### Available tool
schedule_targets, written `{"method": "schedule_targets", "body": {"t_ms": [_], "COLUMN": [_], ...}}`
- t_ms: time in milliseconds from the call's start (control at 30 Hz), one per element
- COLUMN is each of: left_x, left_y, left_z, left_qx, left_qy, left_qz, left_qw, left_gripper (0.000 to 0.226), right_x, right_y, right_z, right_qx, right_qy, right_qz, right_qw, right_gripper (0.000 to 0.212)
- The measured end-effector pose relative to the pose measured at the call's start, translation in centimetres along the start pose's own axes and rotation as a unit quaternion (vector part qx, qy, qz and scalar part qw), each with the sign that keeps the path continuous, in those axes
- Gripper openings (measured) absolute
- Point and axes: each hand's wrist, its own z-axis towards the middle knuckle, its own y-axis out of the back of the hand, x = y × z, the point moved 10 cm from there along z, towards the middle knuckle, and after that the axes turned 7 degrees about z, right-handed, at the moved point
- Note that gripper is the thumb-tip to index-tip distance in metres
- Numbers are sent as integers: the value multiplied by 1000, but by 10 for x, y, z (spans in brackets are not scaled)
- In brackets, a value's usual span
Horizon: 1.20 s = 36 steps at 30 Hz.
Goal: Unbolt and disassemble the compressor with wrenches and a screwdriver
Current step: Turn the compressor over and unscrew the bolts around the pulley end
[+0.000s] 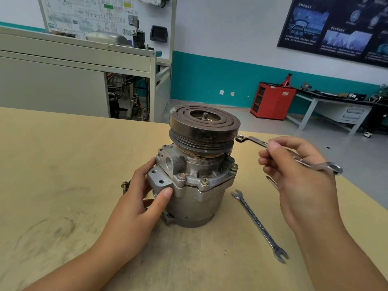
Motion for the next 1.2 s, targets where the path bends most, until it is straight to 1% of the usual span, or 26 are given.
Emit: {"method": "schedule_targets", "body": {"t_ms": [33, 100, 167, 267, 333, 467, 533, 600, 633, 667, 733, 767, 800, 867, 967, 1033, 1200], "left_x": [0, 0, 1, 1, 0, -1, -1, -1, -1, 0, 0, 0, 1, 1, 1, 1, 1], "left_y": [0, 0, 0, 0, 0, 0, 0, 1, 1, 1, 1, 1, 1, 0, 0, 1, 0], "left_z": [0, 0, 0, 0, 0, 0, 0, 0, 0, 0, 0, 0, 0, 0, 0, 0, 0], "left_qx": [0, 0, 1, 0, 1, 1, 1, 2, 2, 3, 5, 5, 5, 6, 6, 6, 9], "left_qy": [0, 0, 1, 1, 1, 2, 1, 1, 1, 1, 1, 1, 0, 0, 1, 1, 1], "left_qz": [0, 3, 7, 12, 13, 10, 10, 12, 13, 14, 15, 15, 15, 15, 15, 15, 8], "left_qw": [1000, 1000, 1000, 1000, 1000, 1000, 1000, 1000, 1000, 1000, 1000, 1000, 1000, 1000, 1000, 1000, 1000], "left_gripper": [58, 58, 59, 60, 59, 56, 57, 56, 56, 56, 57, 57, 57, 58, 56, 56, 58], "right_x": [8, 21, 30, 39, 42, 43, 41, 39, 37, 36, 31, 25, 17, 3, -15, -26, -44], "right_y": [-2, -8, -10, -17, -23, -37, -40, -42, -42, -40, -26, -16, -8, 5, 16, 19, 15], "right_z": [-8, -25, -40, -54, -60, -71, -74, -76, -75, -73, -62, -54, -47, -34, -18, -10, 12], "right_qx": [11, 28, 24, 36, 46, 79, 91, 105, 109, 109, 89, 72, 59, 35, 3, -9, -27], "right_qy": [38, 109, 165, 244, 279, 328, 333, 323, 313, 294, 214, 159, 104, 24, -66, -101, -128], "right_qz": [-43, -110, -171, -262, -299, -362, -378, -390, -390, -377, -305, -255, -209, -144, -29, 29, 61], "right_qw": [998, 988, 971, 933, 911, 869, 859, 856, 859, 872, 924, 951, 971, 989, 997, 994, 990], "right_gripper": [13, 3, 9, 17, 24, 24, 26, 27, 26, 22, 7, 7, 8, 6, 5, 6, 9]}}
